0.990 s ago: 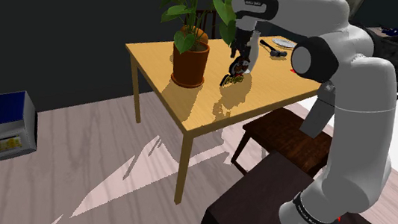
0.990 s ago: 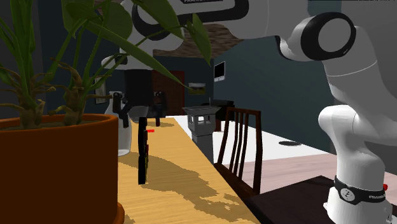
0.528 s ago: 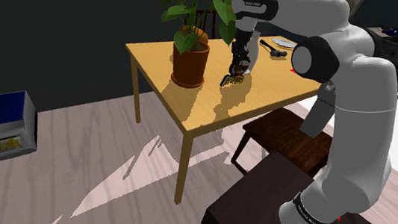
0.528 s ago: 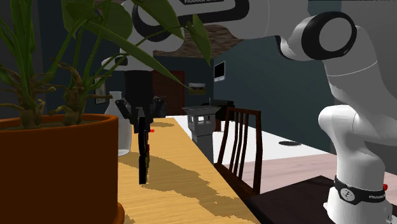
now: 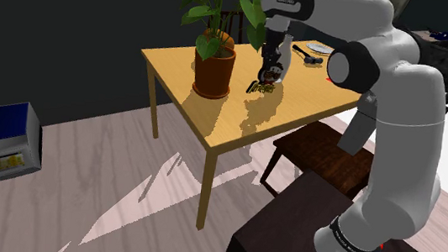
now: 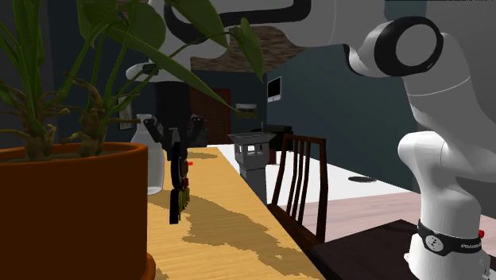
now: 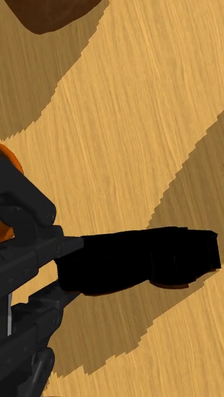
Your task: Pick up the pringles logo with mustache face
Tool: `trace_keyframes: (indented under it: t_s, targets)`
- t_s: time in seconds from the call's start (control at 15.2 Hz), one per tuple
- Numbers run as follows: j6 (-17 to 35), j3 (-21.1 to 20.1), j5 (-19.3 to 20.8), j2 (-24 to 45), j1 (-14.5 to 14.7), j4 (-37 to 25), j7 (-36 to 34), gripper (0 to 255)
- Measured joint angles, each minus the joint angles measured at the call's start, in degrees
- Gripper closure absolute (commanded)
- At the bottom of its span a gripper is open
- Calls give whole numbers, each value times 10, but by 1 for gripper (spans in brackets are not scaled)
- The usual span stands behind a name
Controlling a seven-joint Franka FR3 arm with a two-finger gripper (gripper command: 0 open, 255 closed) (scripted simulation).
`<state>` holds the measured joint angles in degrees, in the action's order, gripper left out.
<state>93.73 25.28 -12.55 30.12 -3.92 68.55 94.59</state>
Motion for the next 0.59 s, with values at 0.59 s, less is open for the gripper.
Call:
trace_keyframes:
  t_s: [0.59]
  targets:
    - [-83, -1, -6, 18, -19, -102, -5, 255]
